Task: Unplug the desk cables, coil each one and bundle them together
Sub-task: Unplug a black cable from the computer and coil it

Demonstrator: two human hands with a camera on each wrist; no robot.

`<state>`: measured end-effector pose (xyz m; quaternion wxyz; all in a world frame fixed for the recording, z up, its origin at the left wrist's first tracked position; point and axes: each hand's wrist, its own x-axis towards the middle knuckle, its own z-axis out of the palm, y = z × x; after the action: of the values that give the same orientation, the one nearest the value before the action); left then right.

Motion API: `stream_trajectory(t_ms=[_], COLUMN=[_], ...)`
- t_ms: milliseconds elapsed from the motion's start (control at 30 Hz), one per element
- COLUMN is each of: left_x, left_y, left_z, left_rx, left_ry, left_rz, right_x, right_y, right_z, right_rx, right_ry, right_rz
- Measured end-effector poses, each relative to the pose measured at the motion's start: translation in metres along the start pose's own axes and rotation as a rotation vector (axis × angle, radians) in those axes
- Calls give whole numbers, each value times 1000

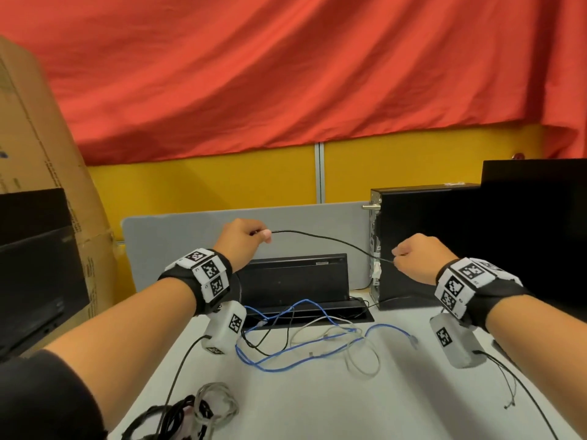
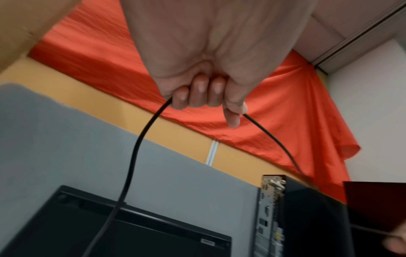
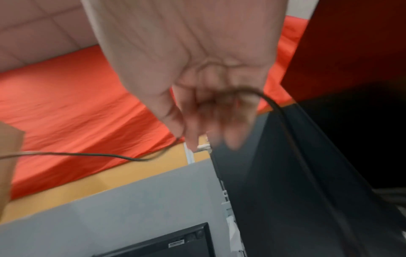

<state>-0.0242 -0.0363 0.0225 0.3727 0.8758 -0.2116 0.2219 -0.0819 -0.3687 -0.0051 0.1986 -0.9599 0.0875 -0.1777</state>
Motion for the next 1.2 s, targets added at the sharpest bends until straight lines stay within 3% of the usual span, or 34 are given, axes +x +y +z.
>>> stream_trajectory(t_ms=[67,200,333,500,767,900,1000,1100,1200], left_x=[-2,-6,-8,-9,-7,-7,-7,-8,-11], left_y=[11,36,45,34,-8,-19,-13,-5,7], left_z=[11,36,42,31,8,-1,2,4,12], left_rx=[-28,-49,-85,-42,79,110,112,59,20], left_ry=[-43,-127,-165,-262,-210,-152,-103,-83,-116], left_rz=[28,99,151,89,-69,-87,-50,-9,29], right_x=[-5,-22,-33,-28,-8,-3,-3,-9,-20], right_y=[-21,-80,-111,-87,-15,5,6,-3,-31], right_z=[3,6,11,8,7,14,20,20,18], right_rx=[-11,353,562,372,165,74,32,-83,-181], right_ry=[-34,-61,-135,104,406,480,410,167,69], right_rz=[-92,-326,-325,-310,-130,-38,4,70,-19])
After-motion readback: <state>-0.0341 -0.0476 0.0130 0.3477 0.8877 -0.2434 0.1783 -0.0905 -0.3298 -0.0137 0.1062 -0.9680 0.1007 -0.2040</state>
